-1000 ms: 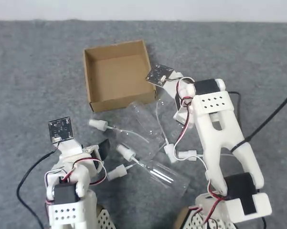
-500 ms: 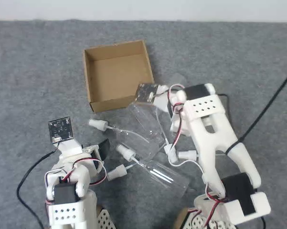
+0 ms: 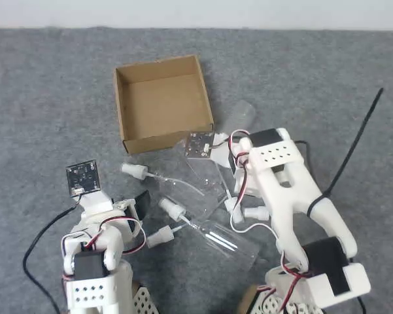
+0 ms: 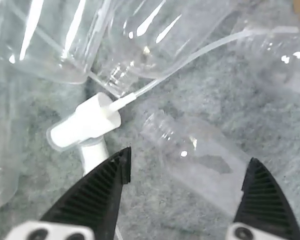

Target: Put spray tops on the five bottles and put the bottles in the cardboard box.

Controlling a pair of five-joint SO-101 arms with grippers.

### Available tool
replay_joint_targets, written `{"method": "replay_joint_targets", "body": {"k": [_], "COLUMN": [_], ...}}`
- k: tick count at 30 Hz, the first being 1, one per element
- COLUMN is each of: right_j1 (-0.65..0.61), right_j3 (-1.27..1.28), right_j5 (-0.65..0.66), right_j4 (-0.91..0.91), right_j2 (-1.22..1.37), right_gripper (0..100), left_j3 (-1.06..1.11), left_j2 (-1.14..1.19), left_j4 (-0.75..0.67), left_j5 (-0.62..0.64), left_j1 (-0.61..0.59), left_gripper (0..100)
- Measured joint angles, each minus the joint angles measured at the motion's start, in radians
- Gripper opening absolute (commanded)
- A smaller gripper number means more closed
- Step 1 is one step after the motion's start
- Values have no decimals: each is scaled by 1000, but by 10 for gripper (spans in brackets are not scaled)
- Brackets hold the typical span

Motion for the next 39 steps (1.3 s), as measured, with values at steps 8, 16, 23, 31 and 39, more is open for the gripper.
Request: {"method": "replay_joint_targets", "body": {"k": [8,16,23,31,39], "right_j1": [-2,40,55,55,55], "right_j3": [26,26,26,26,26], "right_j5": [0,-71,-181,-353,-503], "right_j4": [-80,-146,-146,-152,-152], "right_j2": [52,117,117,117,117], "right_gripper": [314,311,311,311,311], "left_j3": [0,0,0,0,0], "left_j2": [0,0,0,0,0], "left_j4": [0,0,0,0,0], "left_j5": [0,0,0,0,0], "left_j1": [0,0,0,0,0], "left_gripper": [283,283,283,283,283]}}
